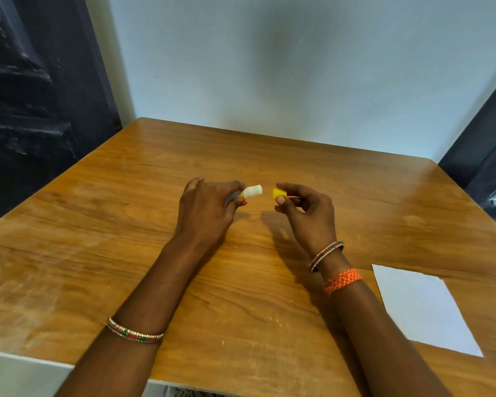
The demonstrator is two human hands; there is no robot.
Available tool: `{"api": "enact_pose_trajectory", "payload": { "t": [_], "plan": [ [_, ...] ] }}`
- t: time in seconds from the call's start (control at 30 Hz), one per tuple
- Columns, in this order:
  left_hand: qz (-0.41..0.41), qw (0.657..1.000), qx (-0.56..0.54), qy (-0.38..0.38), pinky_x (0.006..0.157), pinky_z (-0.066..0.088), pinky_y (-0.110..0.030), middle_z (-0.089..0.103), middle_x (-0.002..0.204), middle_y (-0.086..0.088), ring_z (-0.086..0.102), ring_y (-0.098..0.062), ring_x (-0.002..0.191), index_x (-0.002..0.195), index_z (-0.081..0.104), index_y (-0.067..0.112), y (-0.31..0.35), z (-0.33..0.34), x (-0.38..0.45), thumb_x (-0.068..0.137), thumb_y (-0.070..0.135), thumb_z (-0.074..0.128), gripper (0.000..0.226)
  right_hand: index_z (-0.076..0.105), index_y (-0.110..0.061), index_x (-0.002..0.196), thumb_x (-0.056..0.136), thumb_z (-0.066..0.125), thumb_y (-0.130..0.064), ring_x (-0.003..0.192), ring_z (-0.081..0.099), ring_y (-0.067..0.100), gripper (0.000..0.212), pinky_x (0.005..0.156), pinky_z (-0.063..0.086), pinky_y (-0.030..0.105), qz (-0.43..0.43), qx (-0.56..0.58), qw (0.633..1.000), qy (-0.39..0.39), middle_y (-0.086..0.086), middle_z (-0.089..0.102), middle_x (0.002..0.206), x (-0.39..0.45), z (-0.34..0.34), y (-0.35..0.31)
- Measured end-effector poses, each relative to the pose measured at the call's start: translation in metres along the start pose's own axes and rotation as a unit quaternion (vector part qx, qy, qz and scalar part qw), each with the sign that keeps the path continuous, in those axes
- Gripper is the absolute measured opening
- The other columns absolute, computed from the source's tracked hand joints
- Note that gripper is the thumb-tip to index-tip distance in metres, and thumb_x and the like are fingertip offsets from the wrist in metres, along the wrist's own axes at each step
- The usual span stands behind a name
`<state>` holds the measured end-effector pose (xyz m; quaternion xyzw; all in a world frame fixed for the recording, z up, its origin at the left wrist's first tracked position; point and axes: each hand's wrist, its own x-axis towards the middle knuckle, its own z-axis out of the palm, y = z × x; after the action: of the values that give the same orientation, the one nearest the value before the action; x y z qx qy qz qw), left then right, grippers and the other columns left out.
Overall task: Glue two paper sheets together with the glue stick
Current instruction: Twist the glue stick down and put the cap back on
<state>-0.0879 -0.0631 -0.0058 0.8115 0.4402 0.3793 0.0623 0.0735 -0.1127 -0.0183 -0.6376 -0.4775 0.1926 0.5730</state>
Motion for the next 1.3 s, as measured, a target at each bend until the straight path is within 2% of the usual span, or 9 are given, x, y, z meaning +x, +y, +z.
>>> {"api": "enact_pose_trajectory", "payload": {
  "t": [0.07, 0.2, 0.3, 0.7, 0.97, 1.1, 1.2, 1.3],
  "plan": [
    [0.008, 1.0, 0.0, 0.011, 0.103, 0.032, -0.039, 0.074, 0.092, -0.006, 0.064, -0.021, 0.083, 0.112, 0.066, 0.023, 0.0, -0.001, 0.0, 0.083, 0.025, 0.066, 0.029, 0.07, -0.021, 0.103, 0.082, 0.065, -0.003, 0.086, 0.069, 0.015, 0.028, 0.083, 0.056, 0.034, 0.004, 0.008, 1.0, -0.007, -0.001, 0.071, 0.092, 0.001, 0.001, -0.001],
    [0.024, 0.999, 0.008, 0.024, 0.089, 0.038, -0.037, 0.074, 0.091, -0.006, 0.06, -0.023, 0.082, 0.11, 0.068, 0.021, 0.001, -0.001, -0.001, 0.082, 0.021, 0.067, 0.028, 0.069, -0.017, 0.103, 0.079, 0.069, -0.004, 0.088, 0.067, 0.013, 0.028, 0.078, 0.055, 0.026, -0.001, 0.002, 1.0, -0.008, -0.002, 0.069, 0.097, 0.0, 0.002, -0.005],
    [0.033, 0.999, 0.004, 0.023, 0.083, 0.034, -0.032, 0.074, 0.09, -0.005, 0.059, -0.022, 0.082, 0.11, 0.068, 0.02, 0.002, 0.0, -0.002, 0.082, 0.019, 0.067, 0.028, 0.068, -0.016, 0.101, 0.078, 0.071, -0.005, 0.088, 0.067, 0.013, 0.026, 0.08, 0.056, 0.029, 0.013, 0.018, 1.0, -0.01, -0.004, 0.068, 0.094, -0.001, 0.001, -0.007],
    [0.049, 0.999, 0.015, 0.004, 0.082, 0.028, -0.028, 0.073, 0.093, -0.002, 0.06, -0.02, 0.084, 0.114, 0.065, 0.022, 0.001, 0.003, -0.001, 0.084, 0.023, 0.065, 0.03, 0.067, -0.016, 0.098, 0.078, 0.07, -0.005, 0.09, 0.067, 0.014, 0.024, 0.083, 0.057, 0.035, 0.02, 0.048, 0.998, -0.024, -0.004, 0.068, 0.094, -0.001, -0.001, -0.007],
    [0.056, 0.998, 0.007, -0.01, 0.083, 0.028, -0.027, 0.073, 0.093, 0.0, 0.059, -0.018, 0.085, 0.114, 0.065, 0.024, 0.002, 0.005, -0.002, 0.085, 0.023, 0.064, 0.03, 0.066, -0.016, 0.1, 0.078, 0.07, -0.004, 0.091, 0.066, 0.013, 0.025, 0.081, 0.057, 0.03, 0.013, 0.041, 0.998, -0.048, -0.004, 0.067, 0.096, -0.004, 0.001, -0.009],
    [0.056, 0.998, 0.019, -0.01, 0.08, 0.029, -0.028, 0.073, 0.088, -0.002, 0.06, -0.02, 0.082, 0.113, 0.066, 0.024, 0.003, 0.006, -0.002, 0.085, 0.027, 0.064, 0.028, 0.065, -0.016, 0.1, 0.076, 0.073, -0.006, 0.088, 0.066, 0.011, 0.027, 0.077, 0.056, 0.024, 0.007, 0.033, 0.999, -0.019, -0.005, 0.067, 0.091, -0.004, 0.003, -0.009],
    [0.039, 0.999, 0.022, -0.019, 0.074, 0.034, -0.029, 0.072, 0.085, -0.003, 0.06, -0.02, 0.079, 0.113, 0.065, 0.027, 0.005, 0.006, -0.003, 0.085, 0.033, 0.062, 0.028, 0.067, -0.018, 0.093, 0.077, 0.073, -0.011, 0.086, 0.067, 0.011, 0.018, 0.074, 0.055, 0.022, 0.0, 0.033, 0.999, 0.022, -0.006, 0.068, 0.086, -0.006, 0.007, -0.008],
    [0.026, 0.999, 0.012, -0.03, 0.068, 0.037, -0.028, 0.071, 0.085, -0.003, 0.059, -0.019, 0.078, 0.111, 0.066, 0.026, 0.008, 0.008, -0.005, 0.085, 0.034, 0.061, 0.028, 0.069, -0.018, 0.094, 0.082, 0.068, -0.012, 0.087, 0.067, 0.012, 0.013, 0.073, 0.054, 0.02, 0.001, 0.03, 0.998, 0.052, -0.003, 0.069, 0.087, -0.01, 0.013, -0.005]
  ]
}}
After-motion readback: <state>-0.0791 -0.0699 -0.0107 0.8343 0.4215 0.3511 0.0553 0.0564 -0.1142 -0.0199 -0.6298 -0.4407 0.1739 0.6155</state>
